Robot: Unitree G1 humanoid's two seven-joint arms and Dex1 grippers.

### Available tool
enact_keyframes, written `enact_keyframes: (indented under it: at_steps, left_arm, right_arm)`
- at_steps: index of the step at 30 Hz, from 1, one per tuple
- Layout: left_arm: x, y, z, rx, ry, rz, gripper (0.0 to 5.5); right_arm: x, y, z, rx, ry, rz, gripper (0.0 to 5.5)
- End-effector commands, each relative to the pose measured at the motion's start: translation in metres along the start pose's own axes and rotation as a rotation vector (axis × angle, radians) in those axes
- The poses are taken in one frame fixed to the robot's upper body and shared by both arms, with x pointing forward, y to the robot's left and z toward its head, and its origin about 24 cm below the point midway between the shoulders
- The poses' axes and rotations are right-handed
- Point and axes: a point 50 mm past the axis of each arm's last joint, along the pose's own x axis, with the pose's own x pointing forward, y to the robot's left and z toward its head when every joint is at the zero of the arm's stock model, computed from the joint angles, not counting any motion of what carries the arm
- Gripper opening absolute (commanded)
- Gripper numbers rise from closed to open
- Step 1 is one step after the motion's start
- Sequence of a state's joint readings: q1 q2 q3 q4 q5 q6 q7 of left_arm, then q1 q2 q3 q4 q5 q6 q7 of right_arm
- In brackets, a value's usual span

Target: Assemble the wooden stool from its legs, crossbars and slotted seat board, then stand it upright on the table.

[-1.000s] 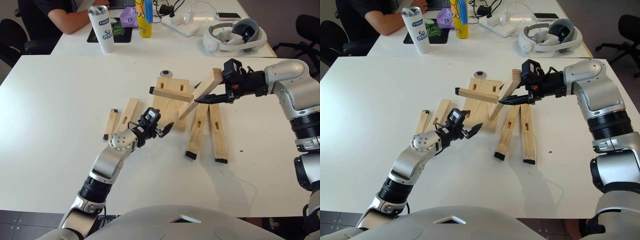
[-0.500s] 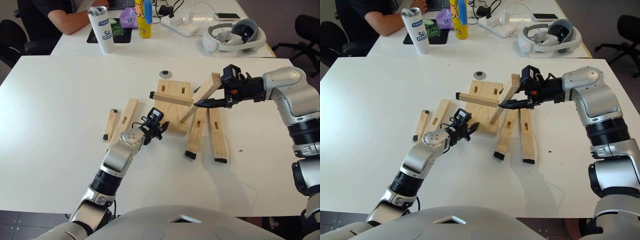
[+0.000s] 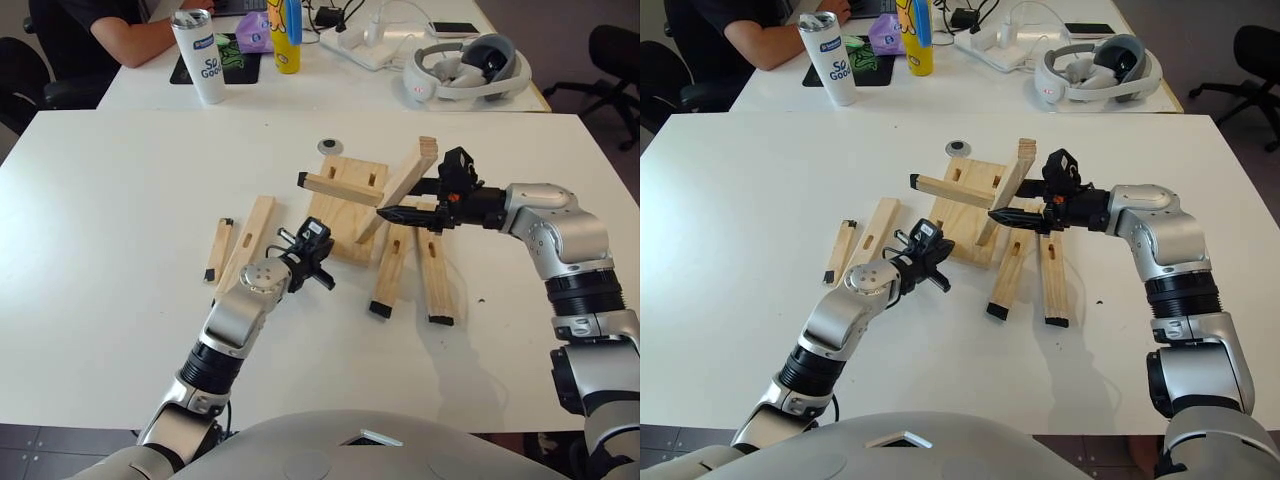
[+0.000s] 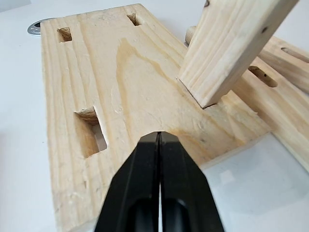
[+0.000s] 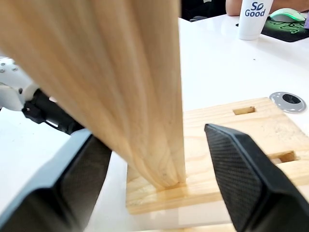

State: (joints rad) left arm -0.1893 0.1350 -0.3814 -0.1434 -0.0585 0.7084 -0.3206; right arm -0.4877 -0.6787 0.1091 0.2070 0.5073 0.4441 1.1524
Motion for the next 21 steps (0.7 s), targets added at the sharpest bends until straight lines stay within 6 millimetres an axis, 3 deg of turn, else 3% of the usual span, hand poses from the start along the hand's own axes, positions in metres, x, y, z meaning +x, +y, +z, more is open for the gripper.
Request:
enact_keyframes:
  at_steps: [1, 6, 11, 16, 21]
  left_arm:
    - [-0.004, 0.007, -0.033, -0.033, 0.164, 0.016, 0.03]
    - [-0.007, 0.013, -0.035, -0.039, 0.168, 0.033, 0.03]
    - [-0.011, 0.018, -0.038, -0.054, 0.173, 0.050, 0.00]
    - [-0.011, 0.020, -0.040, -0.059, 0.178, 0.052, 0.00]
    - [-0.009, 0.020, -0.038, -0.058, 0.175, 0.049, 0.00]
  right_arm:
    - [-0.039, -0.005, 0.003, 0.014, -0.019, -0.150, 3.31]
    - [-0.074, 0.001, 0.018, 0.055, -0.100, -0.172, 3.31]
    - [-0.085, -0.002, 0.056, 0.030, -0.300, -0.224, 3.05]
    - [-0.064, 0.013, 0.102, -0.001, -0.580, -0.164, 2.23]
    - [-0.029, 0.026, 0.095, 0.053, -0.584, -0.125, 1.42]
